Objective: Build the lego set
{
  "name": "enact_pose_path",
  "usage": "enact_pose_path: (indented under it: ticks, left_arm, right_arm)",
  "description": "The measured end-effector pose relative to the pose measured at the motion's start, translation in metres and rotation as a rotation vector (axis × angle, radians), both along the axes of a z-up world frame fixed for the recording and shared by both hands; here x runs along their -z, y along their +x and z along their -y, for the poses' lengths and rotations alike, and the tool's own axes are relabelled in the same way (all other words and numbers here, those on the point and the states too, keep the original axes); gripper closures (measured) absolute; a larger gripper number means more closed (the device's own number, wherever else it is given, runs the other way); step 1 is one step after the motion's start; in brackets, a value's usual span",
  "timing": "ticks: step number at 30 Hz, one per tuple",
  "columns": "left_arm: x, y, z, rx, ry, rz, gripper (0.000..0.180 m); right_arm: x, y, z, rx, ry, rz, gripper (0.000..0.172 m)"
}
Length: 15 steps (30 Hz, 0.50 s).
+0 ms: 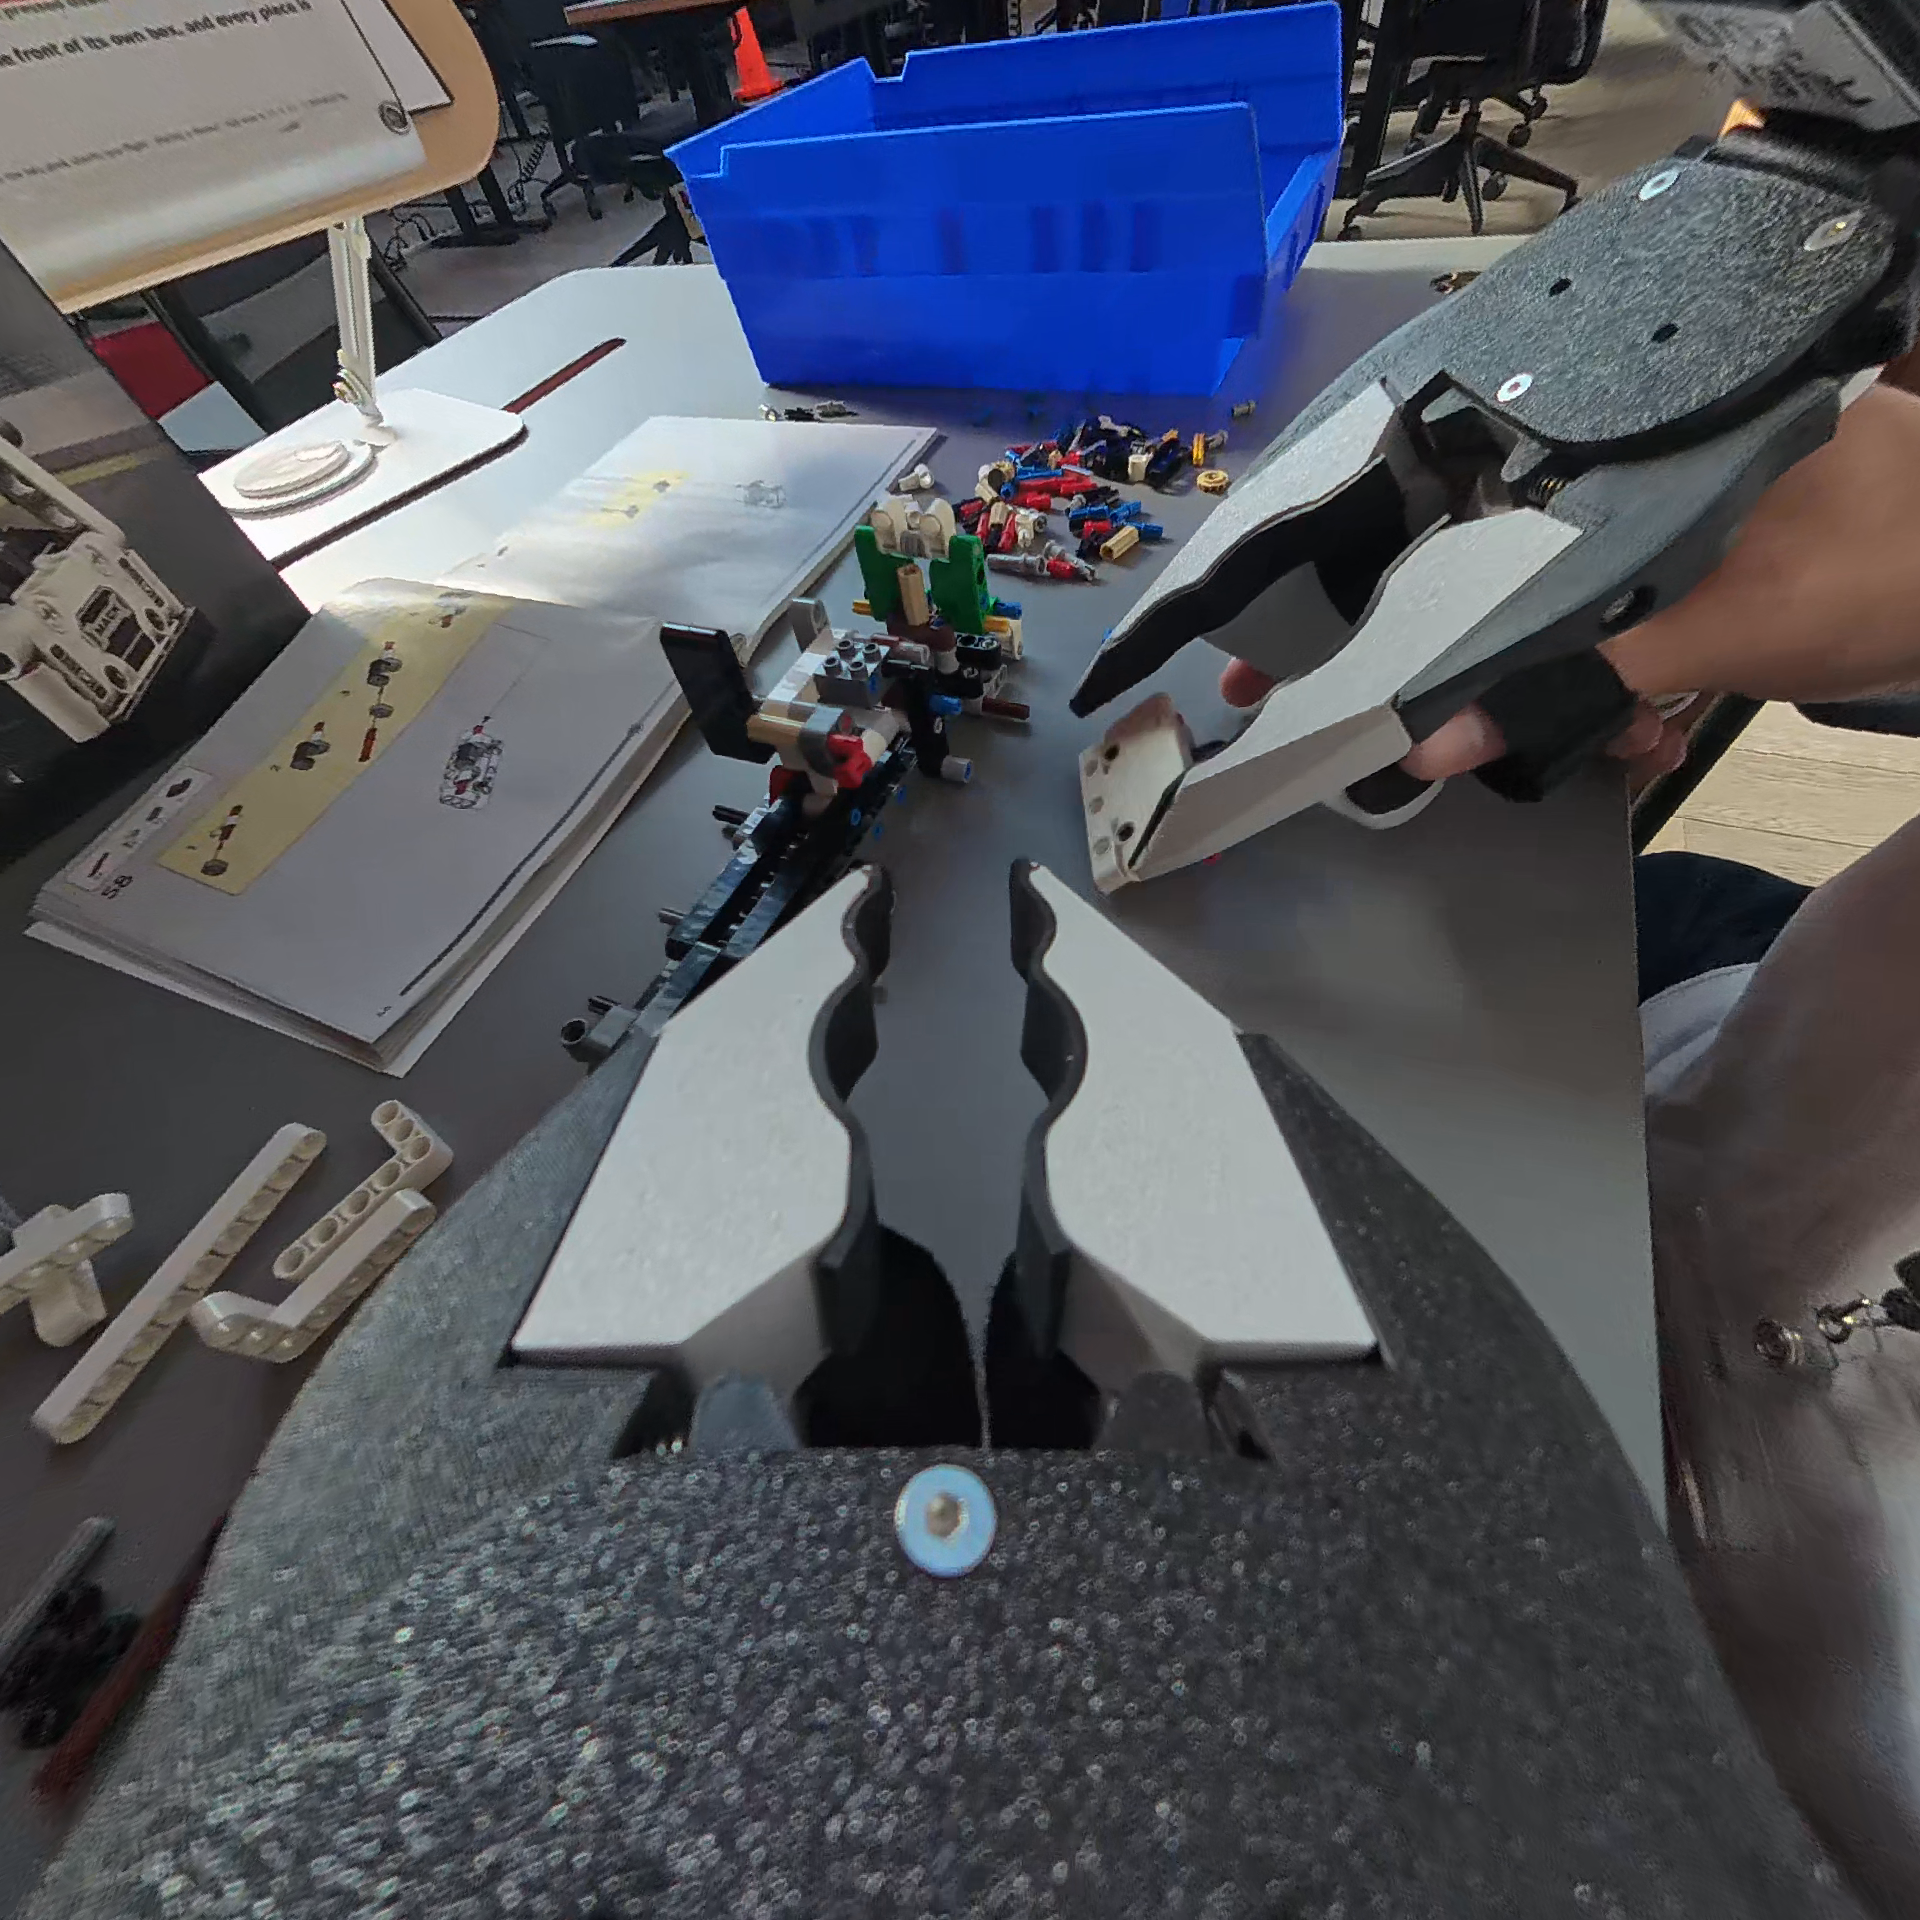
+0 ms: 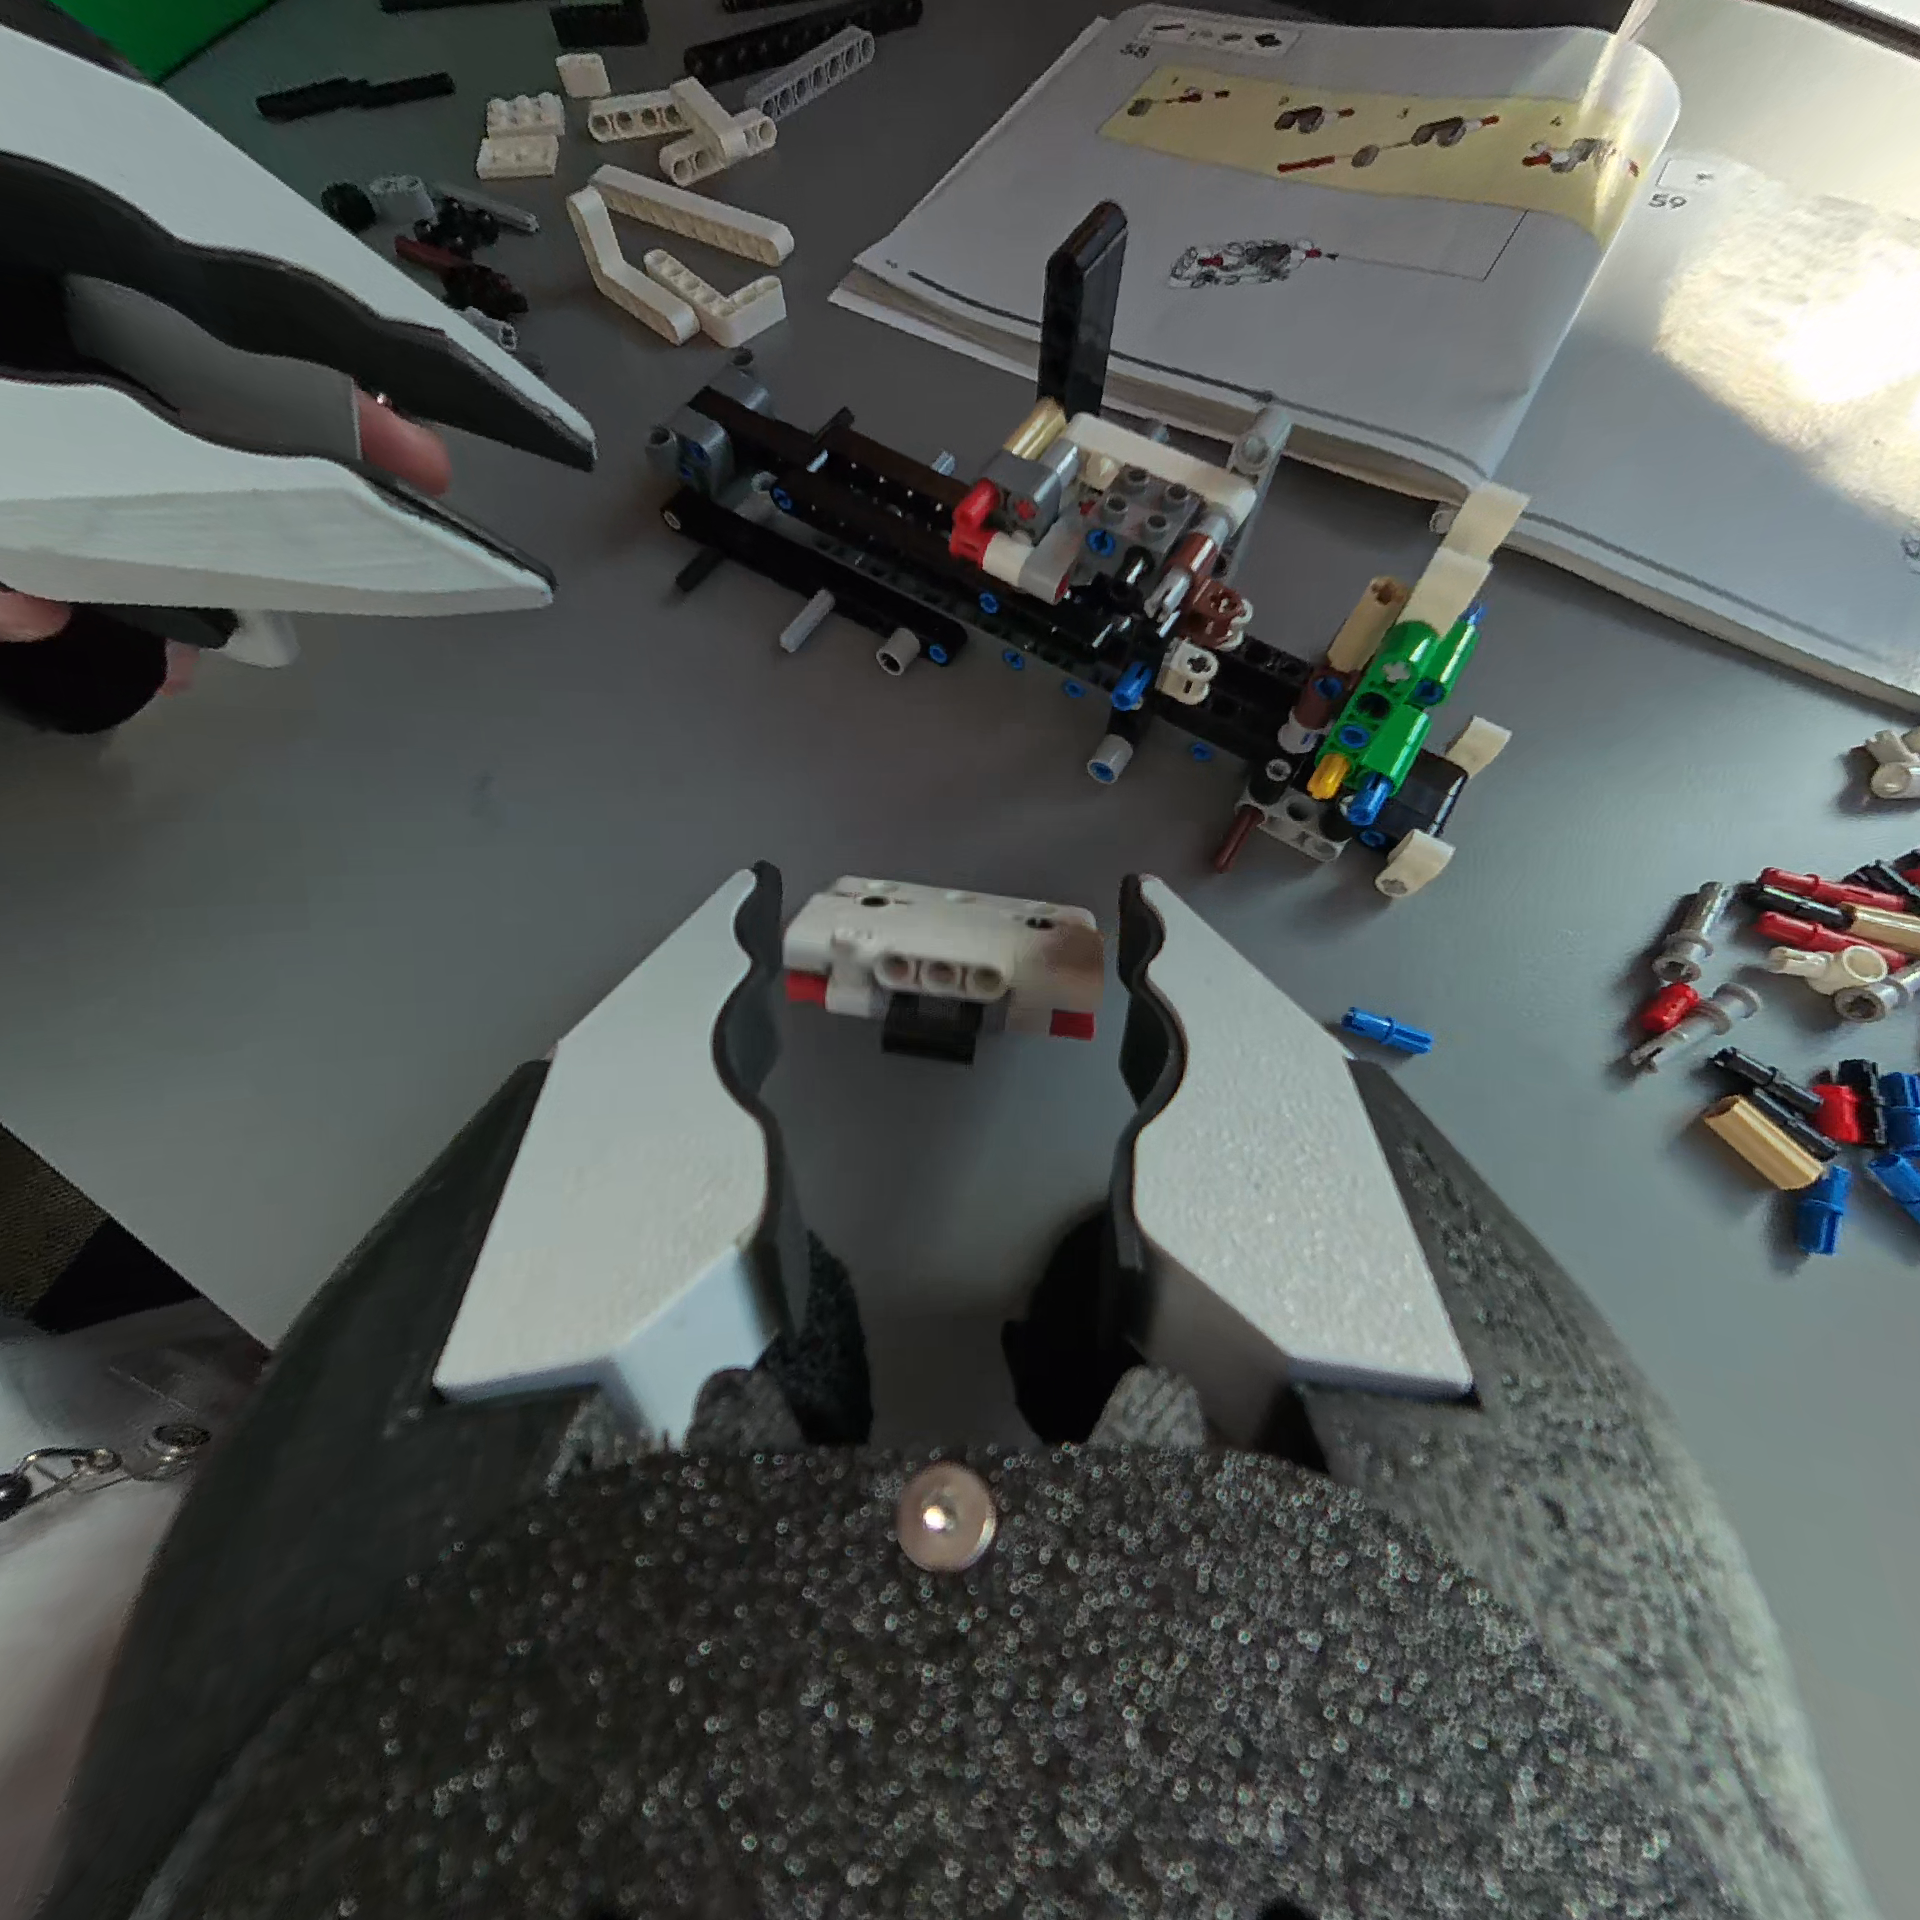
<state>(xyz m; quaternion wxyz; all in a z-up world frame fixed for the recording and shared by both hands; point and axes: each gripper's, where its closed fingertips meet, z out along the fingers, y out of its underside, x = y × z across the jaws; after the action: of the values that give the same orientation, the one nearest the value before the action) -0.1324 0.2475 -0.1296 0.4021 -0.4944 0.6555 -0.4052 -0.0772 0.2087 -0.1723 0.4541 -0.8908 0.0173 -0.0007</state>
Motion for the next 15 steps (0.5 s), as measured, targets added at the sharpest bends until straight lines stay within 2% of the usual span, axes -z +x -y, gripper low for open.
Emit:
enact_pose_path:
  ticks: [1, 5, 7, 11, 15]
  left_arm:
    - [0.001, 0.001, -0.002, -0.011, 0.002, -0.005, 0.160]
    - [0.004, 0.003, -0.008, -0.058, 0.008, -0.025, 0.157]
    - [0.003, 0.004, -0.016, -0.103, 0.003, -0.025, 0.155]
    - [-0.004, 0.002, -0.036, -0.222, -0.032, 0.015, 0.153]
    - [0.004, -0.008, -0.051, -0.313, -0.057, -0.033, 0.154]
  right_arm:
    - [-0.002, -0.001, 0.000, -0.009, 0.013, -0.014, 0.107]
    - [-0.016, 0.006, 0.008, -0.018, 0.077, -0.078, 0.108]
    - [-0.026, 0.025, 0.015, 0.007, 0.113, -0.099, 0.110]
    - [-0.044, 0.097, 0.032, 0.116, 0.176, -0.066, 0.115]
    - [-0.044, 0.158, 0.053, 0.213, 0.201, -0.028, 0.120]
